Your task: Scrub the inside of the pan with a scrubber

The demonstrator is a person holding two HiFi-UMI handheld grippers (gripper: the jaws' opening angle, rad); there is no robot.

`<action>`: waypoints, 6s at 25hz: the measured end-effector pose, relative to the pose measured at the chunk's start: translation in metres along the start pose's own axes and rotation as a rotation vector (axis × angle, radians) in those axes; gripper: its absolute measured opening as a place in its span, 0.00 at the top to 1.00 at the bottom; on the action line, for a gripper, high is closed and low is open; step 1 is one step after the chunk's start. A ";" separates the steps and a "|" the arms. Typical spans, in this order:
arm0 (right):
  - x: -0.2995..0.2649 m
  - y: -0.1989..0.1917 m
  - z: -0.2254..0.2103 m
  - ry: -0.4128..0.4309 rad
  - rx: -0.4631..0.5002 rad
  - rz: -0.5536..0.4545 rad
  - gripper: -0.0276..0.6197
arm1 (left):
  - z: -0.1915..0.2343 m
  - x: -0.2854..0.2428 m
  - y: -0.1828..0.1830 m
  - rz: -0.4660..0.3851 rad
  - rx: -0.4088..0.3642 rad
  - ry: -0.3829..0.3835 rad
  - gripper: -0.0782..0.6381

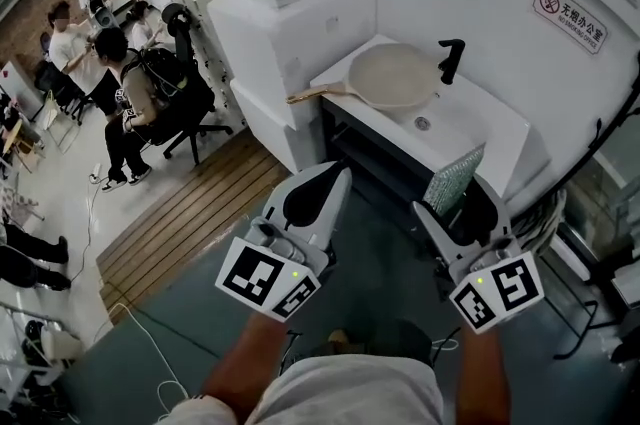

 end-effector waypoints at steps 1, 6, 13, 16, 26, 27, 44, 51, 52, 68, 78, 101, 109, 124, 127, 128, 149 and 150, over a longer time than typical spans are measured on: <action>-0.002 0.000 0.000 -0.004 0.001 0.002 0.41 | 0.003 0.000 0.000 0.001 0.002 -0.001 0.87; -0.016 -0.004 -0.005 -0.009 0.001 0.012 0.41 | 0.020 -0.006 -0.002 0.003 0.007 0.003 0.87; -0.044 -0.013 -0.028 0.004 -0.006 0.004 0.41 | 0.045 -0.032 -0.010 0.009 -0.002 0.017 0.87; -0.062 -0.017 -0.047 0.012 -0.005 0.001 0.41 | 0.058 -0.053 -0.016 0.013 -0.005 0.028 0.87; -0.126 -0.027 -0.130 0.048 -0.001 0.001 0.41 | 0.099 -0.142 -0.034 0.025 -0.026 0.060 0.87; -0.132 -0.028 -0.138 0.054 -0.004 0.002 0.41 | 0.103 -0.151 -0.036 0.027 -0.026 0.068 0.87; -0.202 -0.041 -0.221 0.144 -0.003 0.022 0.41 | 0.139 -0.238 -0.060 0.072 -0.039 0.164 0.87; -0.239 -0.041 -0.236 0.146 0.004 0.028 0.41 | 0.168 -0.261 -0.062 0.079 -0.050 0.175 0.87; -0.244 -0.041 -0.237 0.144 0.006 0.030 0.41 | 0.173 -0.264 -0.062 0.080 -0.051 0.173 0.87; -0.360 -0.065 -0.260 0.046 0.047 0.115 0.41 | 0.292 -0.328 -0.086 0.132 -0.048 0.095 0.87; -0.417 -0.093 -0.269 -0.041 0.102 0.262 0.41 | 0.348 -0.356 -0.114 0.224 -0.024 0.028 0.87; -0.476 -0.219 -0.294 0.017 0.128 0.756 0.41 | 0.387 -0.380 -0.237 0.659 0.080 0.095 0.70; -0.486 -0.277 -0.276 0.127 0.199 0.958 0.41 | 0.394 -0.371 -0.294 0.904 0.111 0.089 0.65; -0.493 -0.325 -0.286 0.135 0.227 1.086 0.41 | 0.399 -0.368 -0.320 0.985 0.130 0.079 0.75; -0.486 -0.326 -0.303 0.085 0.222 1.106 0.41 | 0.399 -0.368 -0.320 0.982 0.133 0.070 0.77; -0.483 -0.325 -0.308 0.067 0.219 1.110 0.41 | 0.399 -0.368 -0.320 0.980 0.133 0.069 0.77; -0.465 -0.319 -0.244 0.229 0.299 1.194 0.41 | 0.401 -0.365 -0.319 0.951 0.191 0.063 0.79; -0.464 -0.323 -0.242 0.236 0.301 1.210 0.41 | 0.401 -0.365 -0.319 0.951 0.191 0.063 0.79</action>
Point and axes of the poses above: the fingertips, and each gripper's own axes: x backward along the fingers, z to its left, y out of its top, the point moved 4 cm from there along x, backward along the fingers, and after that the axes turned 5 degrees about x, right-handed, at the moved point
